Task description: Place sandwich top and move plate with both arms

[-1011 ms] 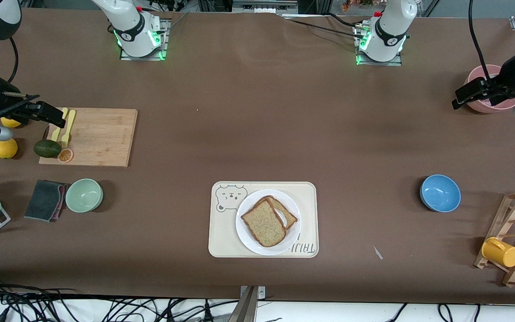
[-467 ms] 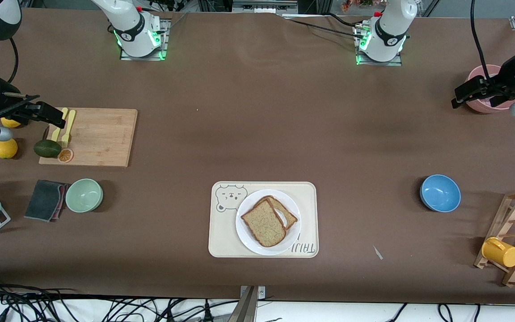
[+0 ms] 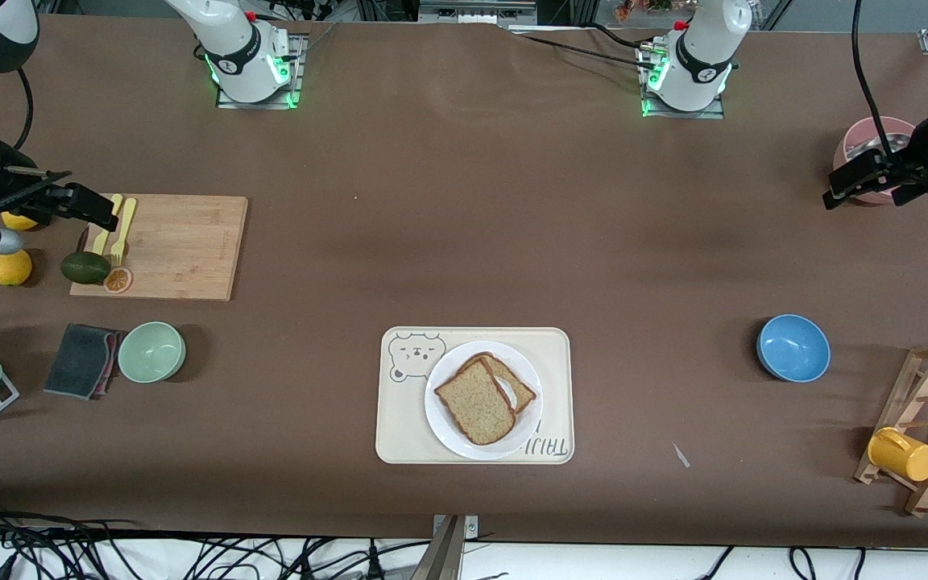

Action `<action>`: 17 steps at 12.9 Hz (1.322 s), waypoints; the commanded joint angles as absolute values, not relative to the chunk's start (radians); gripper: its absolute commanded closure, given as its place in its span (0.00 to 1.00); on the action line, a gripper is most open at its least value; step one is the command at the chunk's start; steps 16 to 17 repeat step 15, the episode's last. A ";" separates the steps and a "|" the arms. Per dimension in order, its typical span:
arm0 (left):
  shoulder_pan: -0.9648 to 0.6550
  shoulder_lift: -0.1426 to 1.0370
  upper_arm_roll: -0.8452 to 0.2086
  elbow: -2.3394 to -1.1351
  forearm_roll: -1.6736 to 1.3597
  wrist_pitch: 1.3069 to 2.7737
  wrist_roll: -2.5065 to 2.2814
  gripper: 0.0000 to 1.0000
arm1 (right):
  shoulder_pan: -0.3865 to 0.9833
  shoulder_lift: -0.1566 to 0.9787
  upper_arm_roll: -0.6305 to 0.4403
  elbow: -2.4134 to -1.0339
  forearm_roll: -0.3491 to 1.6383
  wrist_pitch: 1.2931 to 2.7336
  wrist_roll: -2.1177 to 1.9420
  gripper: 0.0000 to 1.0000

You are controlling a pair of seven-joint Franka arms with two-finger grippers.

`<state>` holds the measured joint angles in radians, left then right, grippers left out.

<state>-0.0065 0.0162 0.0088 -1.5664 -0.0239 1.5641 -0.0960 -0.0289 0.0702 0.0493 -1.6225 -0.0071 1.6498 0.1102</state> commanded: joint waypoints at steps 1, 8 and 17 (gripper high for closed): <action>-0.009 0.017 -0.015 -1.572 0.057 1.580 -0.112 0.00 | -0.034 0.077 0.051 -1.603 0.008 1.644 0.109 0.00; -0.003 -0.058 -0.014 -1.677 0.057 1.623 -0.113 0.00 | -0.034 0.077 0.051 -1.597 0.006 1.646 0.103 0.00; -0.002 -0.060 -0.011 -1.678 0.048 1.620 -0.114 0.00 | -0.037 0.078 0.049 -1.597 0.006 1.647 0.112 0.00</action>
